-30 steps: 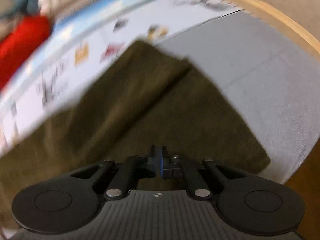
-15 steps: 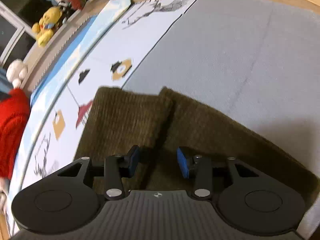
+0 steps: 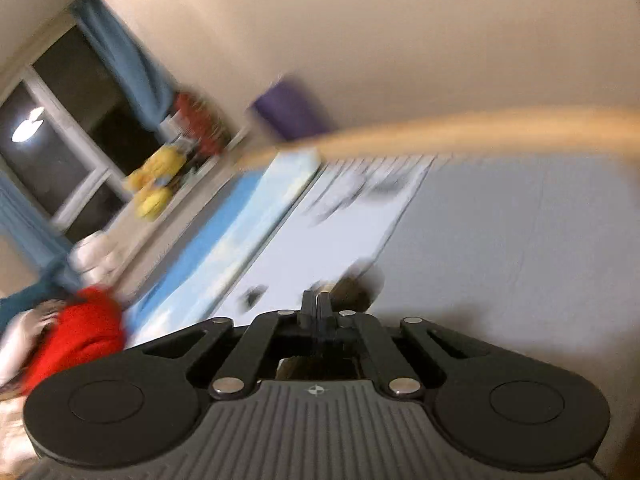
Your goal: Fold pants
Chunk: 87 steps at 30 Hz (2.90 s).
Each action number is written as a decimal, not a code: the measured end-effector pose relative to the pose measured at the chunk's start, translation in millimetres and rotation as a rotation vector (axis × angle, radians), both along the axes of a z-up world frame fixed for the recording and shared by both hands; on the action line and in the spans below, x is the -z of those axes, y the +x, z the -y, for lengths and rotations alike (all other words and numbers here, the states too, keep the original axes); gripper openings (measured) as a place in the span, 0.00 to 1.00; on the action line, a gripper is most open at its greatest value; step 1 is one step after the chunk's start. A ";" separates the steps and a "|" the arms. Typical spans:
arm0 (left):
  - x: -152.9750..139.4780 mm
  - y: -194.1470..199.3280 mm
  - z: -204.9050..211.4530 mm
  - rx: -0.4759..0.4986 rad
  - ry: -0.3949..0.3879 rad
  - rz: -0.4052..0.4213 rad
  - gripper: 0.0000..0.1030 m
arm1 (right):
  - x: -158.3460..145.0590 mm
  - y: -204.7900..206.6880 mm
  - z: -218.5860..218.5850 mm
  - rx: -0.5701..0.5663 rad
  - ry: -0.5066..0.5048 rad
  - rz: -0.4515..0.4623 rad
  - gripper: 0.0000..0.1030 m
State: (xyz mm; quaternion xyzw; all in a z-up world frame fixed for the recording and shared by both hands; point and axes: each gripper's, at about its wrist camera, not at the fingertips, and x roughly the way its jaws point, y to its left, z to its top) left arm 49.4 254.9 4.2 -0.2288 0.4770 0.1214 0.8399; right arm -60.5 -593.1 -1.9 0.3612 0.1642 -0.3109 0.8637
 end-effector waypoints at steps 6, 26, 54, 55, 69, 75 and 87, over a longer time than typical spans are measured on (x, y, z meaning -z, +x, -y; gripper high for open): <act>31.5 -5.0 -1.3 0.113 -0.051 -0.169 0.14 | 78.8 -54.0 32.9 0.012 0.386 -0.218 0.00; 42.4 12.1 -5.2 0.023 -0.036 -0.191 0.19 | 109.7 40.6 17.5 -0.113 0.316 -0.288 0.04; 44.1 -32.6 -22.5 0.194 -0.040 -0.223 0.20 | 102.3 -66.7 37.7 -0.067 0.359 -0.496 0.03; 45.1 -31.7 -23.6 0.186 -0.041 -0.234 0.28 | 97.9 -61.8 36.1 -0.081 0.332 -0.494 0.03; 12.2 -12.9 27.4 0.373 0.188 -0.051 0.43 | 22.8 -32.4 -14.9 -0.005 -0.123 -0.410 0.42; 63.9 -4.3 38.5 0.473 0.274 -0.302 0.33 | -6.2 6.0 -57.9 -0.186 -0.187 -0.275 0.42; 27.1 1.2 36.3 0.328 0.255 -0.133 0.36 | -39.3 77.2 -171.8 -0.549 -0.309 -0.136 0.10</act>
